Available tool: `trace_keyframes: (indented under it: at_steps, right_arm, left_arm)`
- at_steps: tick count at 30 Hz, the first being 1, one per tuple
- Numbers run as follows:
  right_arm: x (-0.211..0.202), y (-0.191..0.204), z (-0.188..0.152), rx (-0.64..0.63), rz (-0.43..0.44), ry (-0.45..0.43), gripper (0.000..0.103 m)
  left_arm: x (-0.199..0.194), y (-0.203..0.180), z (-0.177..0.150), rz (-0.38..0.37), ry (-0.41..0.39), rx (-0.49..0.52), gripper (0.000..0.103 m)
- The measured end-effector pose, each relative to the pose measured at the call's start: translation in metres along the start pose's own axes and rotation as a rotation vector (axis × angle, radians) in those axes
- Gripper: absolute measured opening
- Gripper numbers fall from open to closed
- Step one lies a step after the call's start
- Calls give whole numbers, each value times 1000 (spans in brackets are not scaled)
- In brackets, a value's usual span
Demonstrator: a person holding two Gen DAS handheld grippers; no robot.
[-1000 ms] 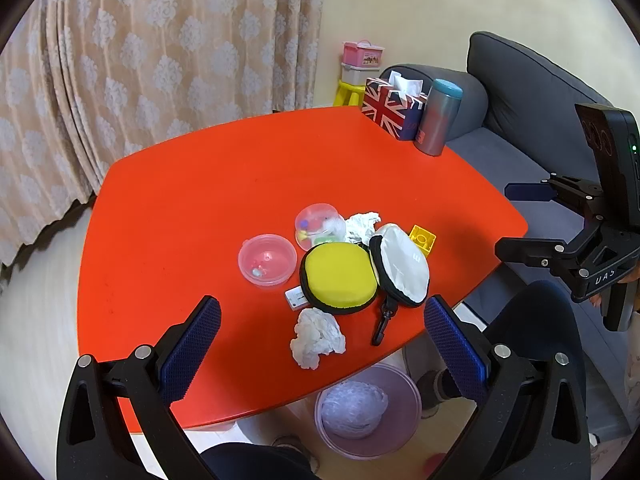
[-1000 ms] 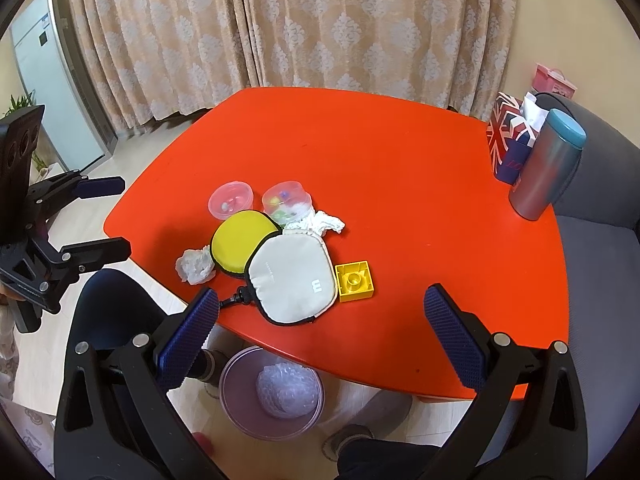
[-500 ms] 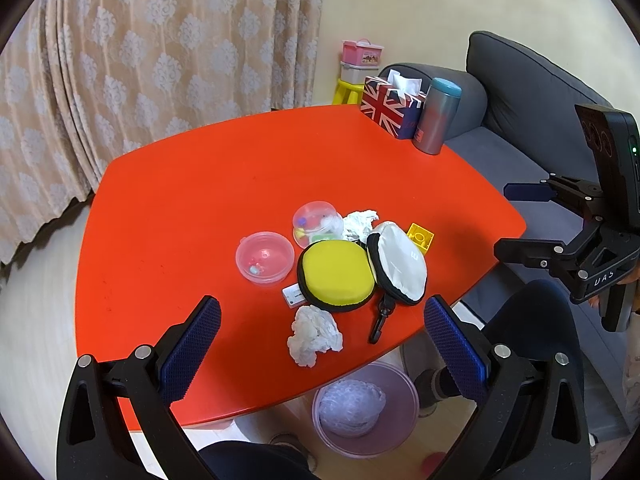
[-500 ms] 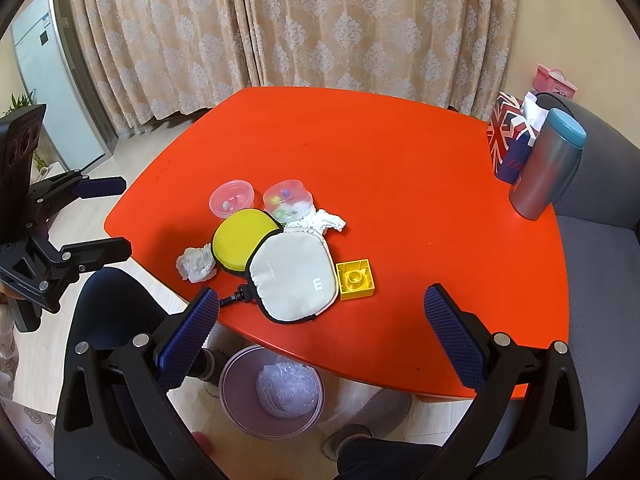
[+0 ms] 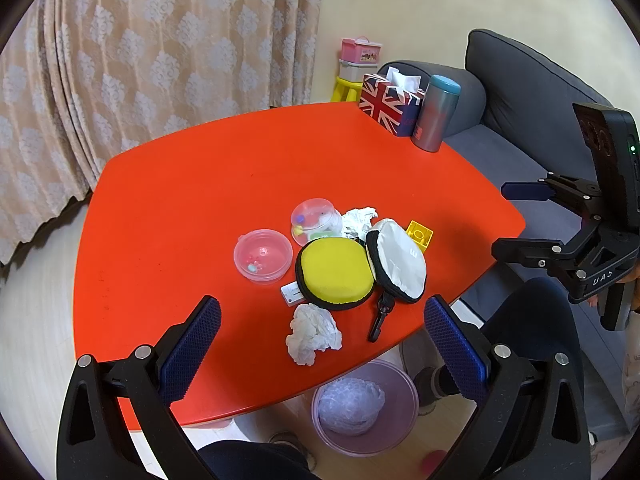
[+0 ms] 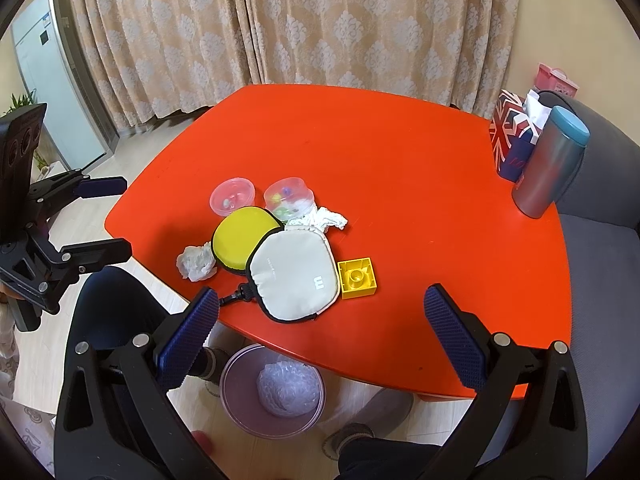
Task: Collect trash
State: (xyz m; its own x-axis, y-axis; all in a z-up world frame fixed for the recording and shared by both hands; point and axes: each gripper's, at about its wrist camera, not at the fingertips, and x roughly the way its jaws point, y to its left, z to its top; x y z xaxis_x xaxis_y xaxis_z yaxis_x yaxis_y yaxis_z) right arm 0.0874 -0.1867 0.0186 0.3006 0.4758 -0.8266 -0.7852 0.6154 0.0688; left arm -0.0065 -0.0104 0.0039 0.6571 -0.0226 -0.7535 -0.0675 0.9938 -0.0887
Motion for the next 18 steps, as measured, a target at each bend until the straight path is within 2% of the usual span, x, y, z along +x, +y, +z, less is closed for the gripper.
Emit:
trace_keyframes:
  at_steps: [8,18]
  right_arm:
    - [6,2,0,-11,11,15,100]
    - [38,2,12,-60,55,85,100]
  left_arm:
    - [1,1,0,-1,7,0,97]
    - [0,4,-3,1,18,-5,97]
